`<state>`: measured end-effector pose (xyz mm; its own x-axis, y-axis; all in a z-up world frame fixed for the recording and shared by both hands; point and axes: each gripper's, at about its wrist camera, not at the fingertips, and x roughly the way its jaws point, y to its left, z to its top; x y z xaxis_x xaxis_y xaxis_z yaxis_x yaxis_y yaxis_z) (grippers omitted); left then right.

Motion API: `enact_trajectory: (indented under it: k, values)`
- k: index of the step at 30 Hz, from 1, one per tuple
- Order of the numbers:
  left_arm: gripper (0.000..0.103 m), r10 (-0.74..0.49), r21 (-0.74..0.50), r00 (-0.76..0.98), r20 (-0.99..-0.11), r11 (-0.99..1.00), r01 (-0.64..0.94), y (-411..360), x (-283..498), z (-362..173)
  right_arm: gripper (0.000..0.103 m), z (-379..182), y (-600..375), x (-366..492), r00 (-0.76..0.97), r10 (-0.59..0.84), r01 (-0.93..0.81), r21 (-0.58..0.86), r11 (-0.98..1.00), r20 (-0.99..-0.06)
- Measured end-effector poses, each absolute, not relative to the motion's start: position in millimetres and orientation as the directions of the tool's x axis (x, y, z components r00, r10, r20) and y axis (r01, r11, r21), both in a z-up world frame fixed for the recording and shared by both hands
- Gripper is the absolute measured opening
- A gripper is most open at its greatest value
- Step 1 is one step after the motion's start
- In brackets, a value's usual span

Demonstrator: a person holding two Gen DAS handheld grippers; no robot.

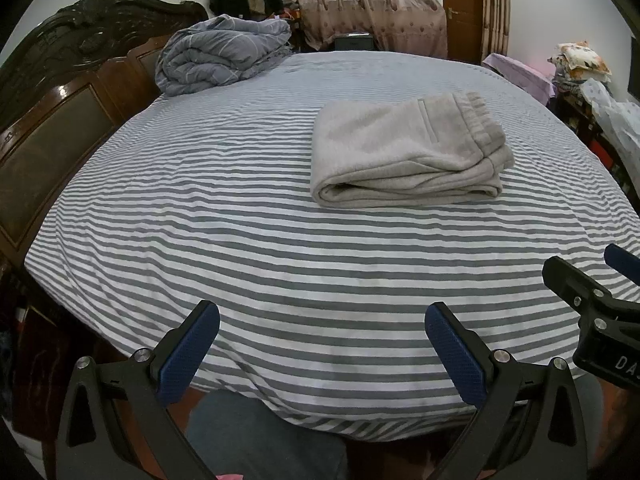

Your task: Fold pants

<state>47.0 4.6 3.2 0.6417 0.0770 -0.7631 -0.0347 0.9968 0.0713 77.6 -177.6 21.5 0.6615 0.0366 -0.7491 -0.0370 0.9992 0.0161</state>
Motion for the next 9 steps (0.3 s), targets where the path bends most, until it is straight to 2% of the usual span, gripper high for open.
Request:
enact_trajectory:
  k: [9]
  values:
    - [0.102,0.06,0.05,0.642,-0.764,0.998,-0.035,3.5,45.7,2.3,0.102,18.3,-181.9,78.1,0.658,0.038,-0.04,0.016,0.999,-0.752]
